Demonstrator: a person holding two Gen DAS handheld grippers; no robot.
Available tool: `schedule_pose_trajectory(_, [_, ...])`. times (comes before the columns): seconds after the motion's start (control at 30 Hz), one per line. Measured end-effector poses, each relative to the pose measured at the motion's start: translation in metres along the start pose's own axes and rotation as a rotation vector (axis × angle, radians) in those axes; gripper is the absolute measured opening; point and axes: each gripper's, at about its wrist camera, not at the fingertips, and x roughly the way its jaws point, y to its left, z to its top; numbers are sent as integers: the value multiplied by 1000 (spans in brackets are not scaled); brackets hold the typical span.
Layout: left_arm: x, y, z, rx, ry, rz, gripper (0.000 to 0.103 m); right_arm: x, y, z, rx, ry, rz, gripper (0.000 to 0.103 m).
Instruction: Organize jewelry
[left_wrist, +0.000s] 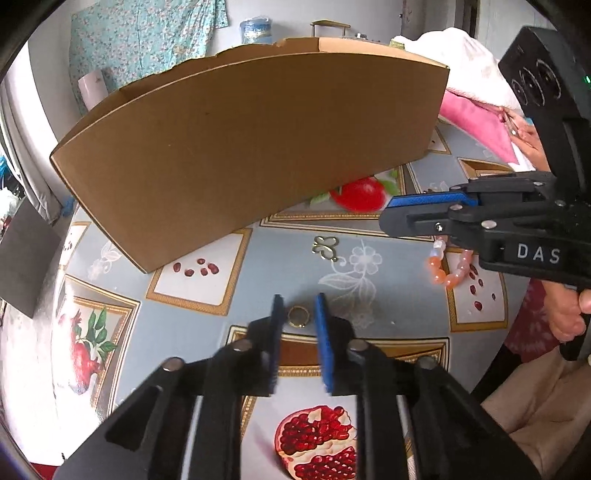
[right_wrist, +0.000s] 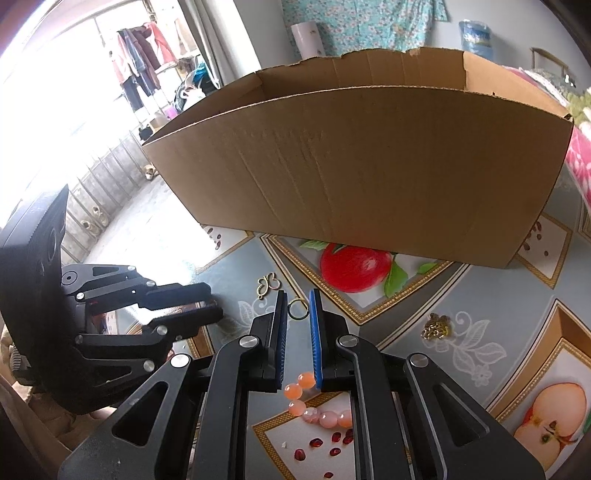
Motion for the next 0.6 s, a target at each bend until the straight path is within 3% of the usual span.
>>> schedule_pose_trajectory(0.37, [-9, 4, -6, -7, -27, 8, 10, -5, 6, -1, -13, -18, -15, 10])
schedule_pose_trajectory(0.6, [-49, 21, 4, -35, -140, -9, 10, -22, 15, 8, -41, -73, -27, 10])
